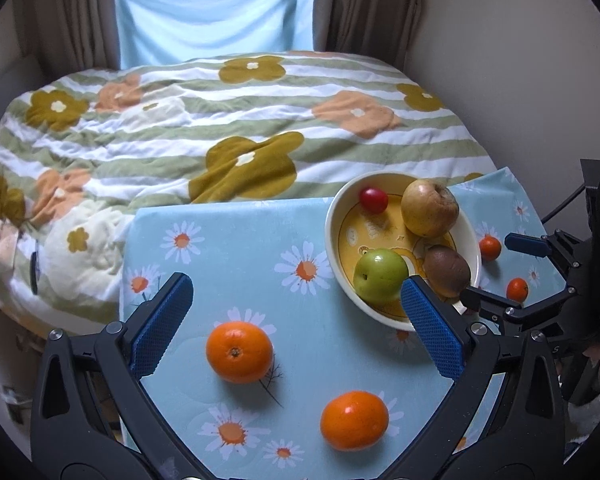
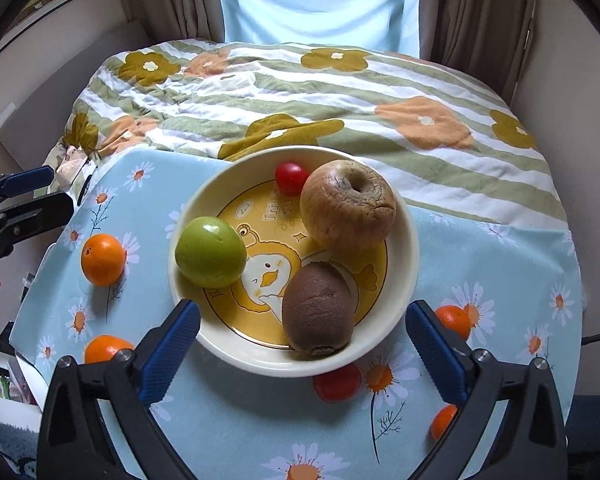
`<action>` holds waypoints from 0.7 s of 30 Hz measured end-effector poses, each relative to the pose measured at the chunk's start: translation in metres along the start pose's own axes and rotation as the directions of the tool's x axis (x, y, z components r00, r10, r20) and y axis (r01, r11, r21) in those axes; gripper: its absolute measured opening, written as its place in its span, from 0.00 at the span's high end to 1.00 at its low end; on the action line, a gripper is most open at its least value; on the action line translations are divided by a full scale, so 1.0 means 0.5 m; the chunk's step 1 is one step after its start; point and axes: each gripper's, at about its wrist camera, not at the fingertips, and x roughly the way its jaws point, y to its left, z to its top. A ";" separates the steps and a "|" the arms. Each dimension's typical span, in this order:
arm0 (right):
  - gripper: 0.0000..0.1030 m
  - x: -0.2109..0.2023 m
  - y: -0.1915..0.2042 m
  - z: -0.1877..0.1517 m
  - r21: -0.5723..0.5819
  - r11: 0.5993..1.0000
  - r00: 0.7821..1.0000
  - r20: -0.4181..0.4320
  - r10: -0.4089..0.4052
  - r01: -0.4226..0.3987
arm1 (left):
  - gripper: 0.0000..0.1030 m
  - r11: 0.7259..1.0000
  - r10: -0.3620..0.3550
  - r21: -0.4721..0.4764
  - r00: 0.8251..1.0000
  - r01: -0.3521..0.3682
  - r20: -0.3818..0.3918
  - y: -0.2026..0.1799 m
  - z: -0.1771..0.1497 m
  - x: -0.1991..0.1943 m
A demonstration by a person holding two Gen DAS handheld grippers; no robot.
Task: Organize fruits
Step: 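Lower the kiwi into the bowl and open the right tool, then grasp the large orange with the left tool while the right tool approaches the green apple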
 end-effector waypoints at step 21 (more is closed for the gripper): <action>0.01 -0.200 0.110 -0.115 0.189 0.976 0.980 0.146 -0.138 0.109 | 0.00 0.992 -0.091 0.099 0.992 0.083 0.083 -0.002 -0.074 -0.157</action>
